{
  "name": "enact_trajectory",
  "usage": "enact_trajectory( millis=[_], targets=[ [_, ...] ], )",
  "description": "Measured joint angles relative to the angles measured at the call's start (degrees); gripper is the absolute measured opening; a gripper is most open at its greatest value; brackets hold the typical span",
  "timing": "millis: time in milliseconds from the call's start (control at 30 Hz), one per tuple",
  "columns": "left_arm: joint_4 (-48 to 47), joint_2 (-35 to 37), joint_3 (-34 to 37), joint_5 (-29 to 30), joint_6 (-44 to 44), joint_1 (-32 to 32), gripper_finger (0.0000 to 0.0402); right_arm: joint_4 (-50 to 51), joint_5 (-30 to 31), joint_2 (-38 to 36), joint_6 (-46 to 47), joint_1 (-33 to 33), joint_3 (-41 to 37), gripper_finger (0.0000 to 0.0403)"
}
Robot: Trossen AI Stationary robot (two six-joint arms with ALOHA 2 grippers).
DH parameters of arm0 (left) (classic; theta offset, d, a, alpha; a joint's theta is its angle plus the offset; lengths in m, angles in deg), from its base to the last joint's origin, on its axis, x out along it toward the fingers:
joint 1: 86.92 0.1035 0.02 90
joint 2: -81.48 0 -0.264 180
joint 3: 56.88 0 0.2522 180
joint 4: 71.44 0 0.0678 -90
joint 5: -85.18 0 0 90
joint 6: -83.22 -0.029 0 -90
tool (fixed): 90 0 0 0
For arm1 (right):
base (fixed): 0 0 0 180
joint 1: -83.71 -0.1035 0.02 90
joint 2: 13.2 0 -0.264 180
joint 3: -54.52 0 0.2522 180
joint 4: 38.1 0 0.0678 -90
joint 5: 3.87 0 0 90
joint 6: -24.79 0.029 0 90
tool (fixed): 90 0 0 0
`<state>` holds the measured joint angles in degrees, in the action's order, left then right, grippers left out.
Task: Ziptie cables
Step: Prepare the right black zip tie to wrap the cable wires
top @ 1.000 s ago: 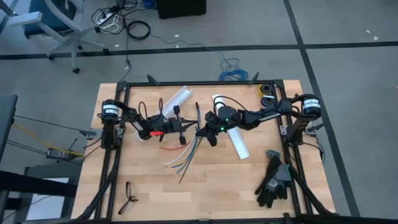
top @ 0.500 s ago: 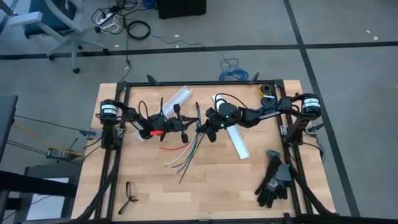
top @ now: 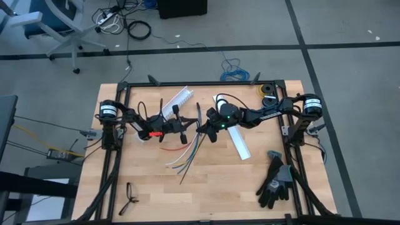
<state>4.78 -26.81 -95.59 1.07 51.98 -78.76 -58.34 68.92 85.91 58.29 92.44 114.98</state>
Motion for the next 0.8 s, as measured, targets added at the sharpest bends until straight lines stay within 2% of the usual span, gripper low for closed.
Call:
enact_trajectory(
  millis=[800],
  targets=[
    [-0.11,0.02,-0.92,-2.8,1.6,-0.02,0.0001,-1.07,0.02,0.07,0.5,0.92,0.0,0.0]
  ],
)
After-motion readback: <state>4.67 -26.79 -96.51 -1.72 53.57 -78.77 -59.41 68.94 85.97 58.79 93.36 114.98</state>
